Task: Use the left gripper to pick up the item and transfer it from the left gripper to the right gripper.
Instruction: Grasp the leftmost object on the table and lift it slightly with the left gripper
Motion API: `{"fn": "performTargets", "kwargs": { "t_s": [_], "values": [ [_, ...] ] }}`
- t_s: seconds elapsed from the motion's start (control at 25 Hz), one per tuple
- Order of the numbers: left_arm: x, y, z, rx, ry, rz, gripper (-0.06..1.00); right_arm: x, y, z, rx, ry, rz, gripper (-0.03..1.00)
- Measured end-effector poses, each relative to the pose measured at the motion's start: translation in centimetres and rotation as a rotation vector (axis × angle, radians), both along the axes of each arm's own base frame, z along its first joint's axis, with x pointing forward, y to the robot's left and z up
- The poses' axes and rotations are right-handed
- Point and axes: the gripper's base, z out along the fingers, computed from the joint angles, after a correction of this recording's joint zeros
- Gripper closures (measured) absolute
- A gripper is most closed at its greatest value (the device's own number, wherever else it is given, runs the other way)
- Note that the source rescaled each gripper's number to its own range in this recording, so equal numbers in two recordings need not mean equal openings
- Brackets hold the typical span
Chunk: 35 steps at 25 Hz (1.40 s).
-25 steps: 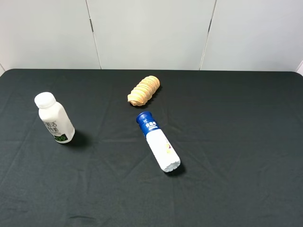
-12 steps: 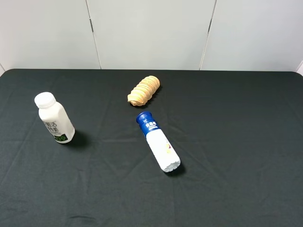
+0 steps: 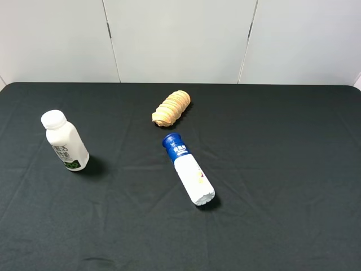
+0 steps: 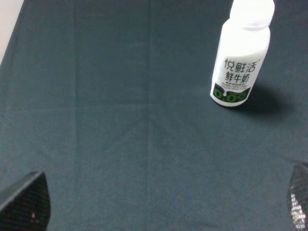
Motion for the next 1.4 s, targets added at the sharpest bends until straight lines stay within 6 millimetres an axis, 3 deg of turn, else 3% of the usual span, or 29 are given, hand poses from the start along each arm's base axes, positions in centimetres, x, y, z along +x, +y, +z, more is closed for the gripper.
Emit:
{"fn": "performTargets", "kwargs": {
  "t_s": [0.24,0.36,0.52,0.72,0.92,1.08,1.12,1.28,1.4],
  "values": [
    [-0.1,-0.1,0.8,-0.01,-0.047,-0.006,-0.05,0.0,0.0,0.0,0.0,0.0,0.0,-0.03],
    [-0.3,-0.1,3.0,-0.01,-0.08,-0.006,-0.05,0.0,0.0,0.0,0.0,0.0,0.0,-0.03],
    [1.8,-0.1,5.7,-0.013,-0.002,-0.008,-0.05,0.0,0.0,0.0,0.0,0.0,0.0,-0.03],
    [6.7,-0.3,8.5,-0.01,0.155,-0.026,-0.05,0.0,0.0,0.0,0.0,0.0,0.0,-0.03],
    [12.4,-0.7,9.2,-0.042,0.336,-0.047,-0.05,0.0,0.0,0.0,0.0,0.0,0.0,-0.03],
    [17.0,-1.1,8.6,-0.075,0.468,-0.061,-0.05,0.0,0.0,0.0,0.0,0.0,0.0,-0.03],
    [17.0,-1.1,8.6,-0.075,0.468,-0.061,-0.05,0.0,0.0,0.0,0.0,0.0,0.0,-0.03],
    [21.9,-1.5,6.3,-0.114,0.63,-0.08,-0.05,0.0,0.0,0.0,0.0,0.0,0.0,-0.03],
    [23.9,-2.2,4.9,-0.098,0.706,-0.106,-0.06,0.0,0.0,0.0,0.0,0.0,0.0,-0.03]
  ]
}}
